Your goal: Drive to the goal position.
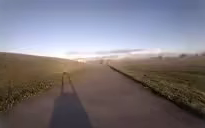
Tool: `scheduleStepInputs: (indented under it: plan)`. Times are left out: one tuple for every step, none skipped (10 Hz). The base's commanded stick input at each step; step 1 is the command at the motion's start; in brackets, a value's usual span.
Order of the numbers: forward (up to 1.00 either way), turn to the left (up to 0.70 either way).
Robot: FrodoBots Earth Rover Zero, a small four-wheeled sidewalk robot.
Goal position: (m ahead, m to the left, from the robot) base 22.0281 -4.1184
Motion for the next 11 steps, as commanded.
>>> scheduleStepInputs:
  plan:
    - [0.7, 0.0]
    - [0.7, 0.0]
    - [0.7, 0.0]
    - [0.7, 0.0]
    - [0.7, 0.0]
    - [0.7, 0.0]
    - [0.7, 0.0]
    - [0.7, 0.0]
    - [0.7, 0.0]
    - [0.7, 0.0]
    - [0.7, 0.0]
